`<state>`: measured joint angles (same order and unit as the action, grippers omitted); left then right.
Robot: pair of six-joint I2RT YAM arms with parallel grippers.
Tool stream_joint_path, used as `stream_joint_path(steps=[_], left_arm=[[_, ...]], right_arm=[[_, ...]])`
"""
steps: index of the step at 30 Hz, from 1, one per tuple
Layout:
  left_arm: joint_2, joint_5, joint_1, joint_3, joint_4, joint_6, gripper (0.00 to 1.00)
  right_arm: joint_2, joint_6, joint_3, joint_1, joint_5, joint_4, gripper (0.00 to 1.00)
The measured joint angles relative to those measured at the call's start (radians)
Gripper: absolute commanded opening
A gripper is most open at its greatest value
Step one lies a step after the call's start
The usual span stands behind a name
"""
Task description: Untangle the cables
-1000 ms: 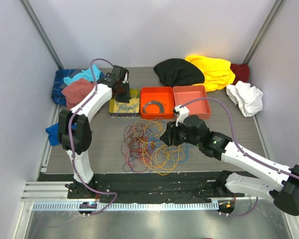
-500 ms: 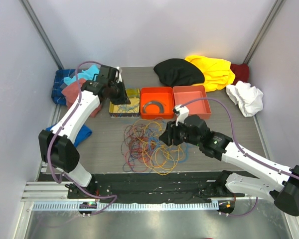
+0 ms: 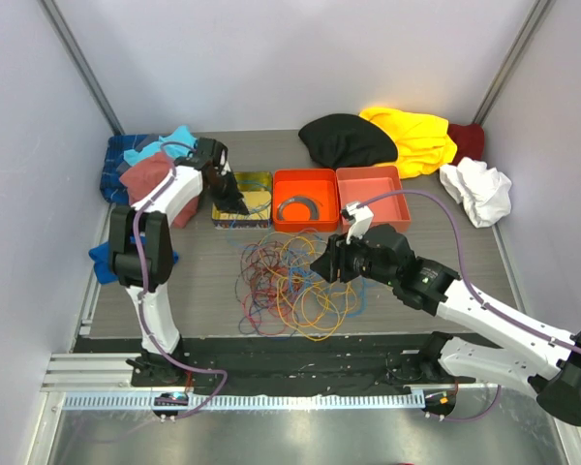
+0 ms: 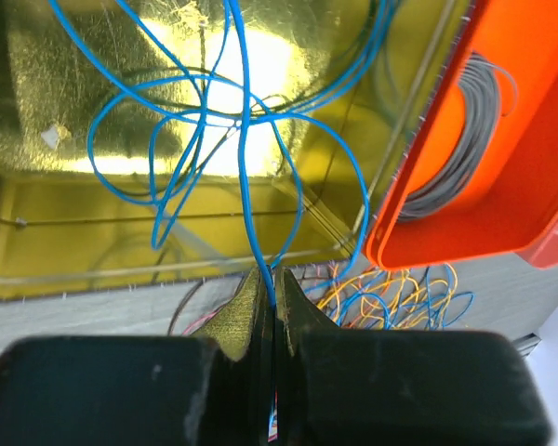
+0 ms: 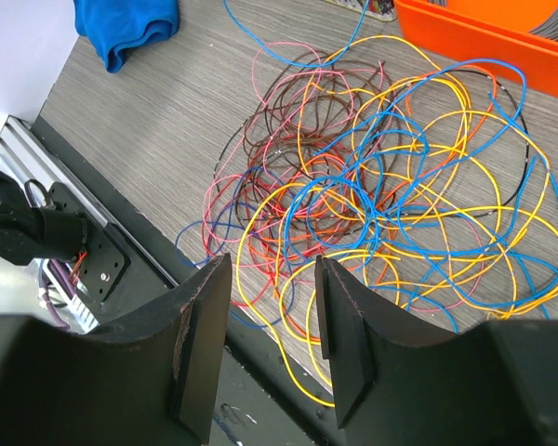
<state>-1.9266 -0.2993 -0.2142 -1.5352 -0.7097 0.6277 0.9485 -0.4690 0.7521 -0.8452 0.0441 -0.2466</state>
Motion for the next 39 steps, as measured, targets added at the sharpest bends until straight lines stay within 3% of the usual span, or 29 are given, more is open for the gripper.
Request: stream_joint_path(steps=[4,17,21,29,34,39], left_arm=[[-0.074,0.012,0.0,-0.077,-0.038,-0.004,0.0],[-0.233,0.193,0.001,-0.612,-0.185,-0.081,0.0],[-0.222,0.212,0.001,-0.549,-0.174,-0.086,0.0],[-0.131,0.198,-0.008,-0.253,-0.109,-0.045,0.0],[0.008,0.177,-0.044,-0.222,-0.065,-0.002,0.0],[0.167,0.157,-0.107,-0.232,-0.017,0.024,0.0]], right_arm=[[0.001,0.001,0.0,0.0,-0.002,-0.005,0.49],[0.027,0.008,0.001,0.0,-0.007,-0.016,0.49],[0.053,0.015,0.008,0.0,-0.017,-0.014,0.53],[0.203,0.03,0.051,0.0,-0.047,0.093,0.67],[0.321,0.018,0.066,-0.004,-0.098,0.24,0.75],[0.391,-0.007,0.063,-0.006,-0.139,0.404,0.76]])
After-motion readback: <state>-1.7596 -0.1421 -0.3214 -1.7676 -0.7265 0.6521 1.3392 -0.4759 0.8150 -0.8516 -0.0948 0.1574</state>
